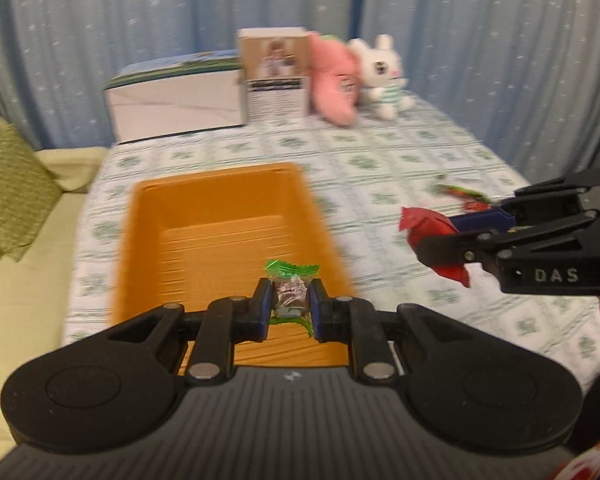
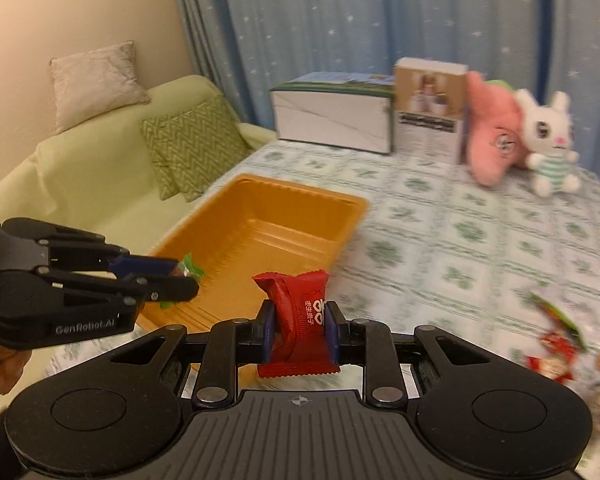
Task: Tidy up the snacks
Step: 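Carry both snacks to the orange tray and open both tools to drop them, then grasp a red candy packet with the left tool while the right tool grasps the clear snack bag, then carry both snacks over the orange tray and open both tools to release them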
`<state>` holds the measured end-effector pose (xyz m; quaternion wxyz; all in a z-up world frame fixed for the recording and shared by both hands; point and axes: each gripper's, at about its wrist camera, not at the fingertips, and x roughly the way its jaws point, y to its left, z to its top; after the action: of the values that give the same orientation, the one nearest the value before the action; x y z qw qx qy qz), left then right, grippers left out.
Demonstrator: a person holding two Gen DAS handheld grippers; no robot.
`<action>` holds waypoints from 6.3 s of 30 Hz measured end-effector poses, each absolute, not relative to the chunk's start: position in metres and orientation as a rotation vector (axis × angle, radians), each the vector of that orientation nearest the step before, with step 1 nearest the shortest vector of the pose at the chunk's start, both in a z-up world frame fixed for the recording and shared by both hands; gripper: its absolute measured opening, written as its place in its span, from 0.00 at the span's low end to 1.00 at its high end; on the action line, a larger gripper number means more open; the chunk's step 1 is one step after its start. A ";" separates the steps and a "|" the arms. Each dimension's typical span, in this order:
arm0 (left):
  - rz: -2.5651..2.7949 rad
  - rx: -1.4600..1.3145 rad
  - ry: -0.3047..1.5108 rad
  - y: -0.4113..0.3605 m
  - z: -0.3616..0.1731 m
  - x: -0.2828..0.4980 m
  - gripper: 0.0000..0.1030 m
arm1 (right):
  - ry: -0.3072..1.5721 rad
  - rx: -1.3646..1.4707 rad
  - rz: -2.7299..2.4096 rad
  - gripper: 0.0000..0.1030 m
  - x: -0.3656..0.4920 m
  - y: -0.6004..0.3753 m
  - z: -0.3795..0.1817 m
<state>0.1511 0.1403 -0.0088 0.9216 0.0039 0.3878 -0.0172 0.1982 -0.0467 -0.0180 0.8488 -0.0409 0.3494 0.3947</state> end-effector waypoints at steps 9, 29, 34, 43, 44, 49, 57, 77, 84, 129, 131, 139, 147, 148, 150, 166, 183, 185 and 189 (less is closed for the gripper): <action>-0.004 -0.020 0.847 0.197 -0.039 0.159 0.17 | 0.815 -0.078 0.849 0.25 0.213 0.016 -0.053; 0.091 -0.067 0.757 0.229 -0.027 0.128 0.61 | 0.865 0.012 0.875 0.30 0.224 0.030 -0.064; 0.101 -0.082 0.733 0.228 -0.018 0.116 0.69 | 0.833 0.089 0.834 0.67 0.220 0.015 -0.056; 0.054 -0.085 0.703 0.198 0.002 0.102 0.73 | 0.731 0.099 0.717 0.67 0.183 -0.048 -0.024; 0.041 -0.087 0.701 0.192 0.005 0.101 0.74 | 0.722 0.103 0.698 0.67 0.178 -0.057 -0.022; -0.030 -0.082 0.686 0.155 0.014 0.094 0.78 | 0.707 0.112 0.596 0.67 0.154 -0.104 -0.017; -0.132 -0.072 0.688 0.082 0.019 0.097 0.84 | 0.694 0.168 0.416 0.67 0.133 -0.192 -0.011; -0.279 0.012 0.709 -0.071 -0.020 0.156 0.78 | 0.687 0.144 0.236 0.67 0.156 -0.333 -0.015; -0.298 0.018 0.736 -0.100 -0.052 0.188 0.68 | 0.713 0.111 0.276 0.67 0.189 -0.347 -0.040; -0.285 -0.048 0.767 -0.086 -0.107 0.231 0.19 | 0.823 -0.089 0.412 0.38 0.314 -0.305 -0.137; -0.282 -0.046 0.771 -0.085 -0.106 0.227 0.19 | 0.834 -0.086 0.401 0.37 0.314 -0.303 -0.135; -0.262 -0.037 0.761 -0.080 -0.085 0.207 0.19 | 0.816 -0.037 0.390 0.37 0.282 -0.307 -0.102; -0.241 -0.052 0.716 -0.068 -0.042 0.170 0.19 | 0.772 0.041 0.384 0.37 0.228 -0.299 -0.038; -0.232 -0.052 0.709 -0.065 -0.036 0.164 0.19 | 0.765 0.052 0.387 0.37 0.221 -0.296 -0.031; -0.217 -0.059 0.701 -0.058 -0.026 0.152 0.19 | 0.750 0.072 0.399 0.37 0.204 -0.290 -0.017; -0.030 -0.122 0.706 0.041 0.021 0.075 0.19 | 0.688 0.118 0.481 0.37 0.108 -0.201 0.039; 0.113 -0.127 0.692 0.133 0.042 0.058 0.19 | 0.733 0.042 0.648 0.37 0.104 -0.084 0.034; 0.121 -0.129 0.694 0.145 0.043 0.061 0.19 | 0.737 0.039 0.657 0.37 0.110 -0.075 0.032; 0.126 -0.121 0.698 0.164 0.046 0.073 0.19 | 0.741 0.032 0.675 0.37 0.123 -0.060 0.029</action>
<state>0.0733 0.1645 0.0463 0.9360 -0.0592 0.3414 0.0617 0.1227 -0.0596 0.0290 0.8769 0.0151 0.3554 0.3234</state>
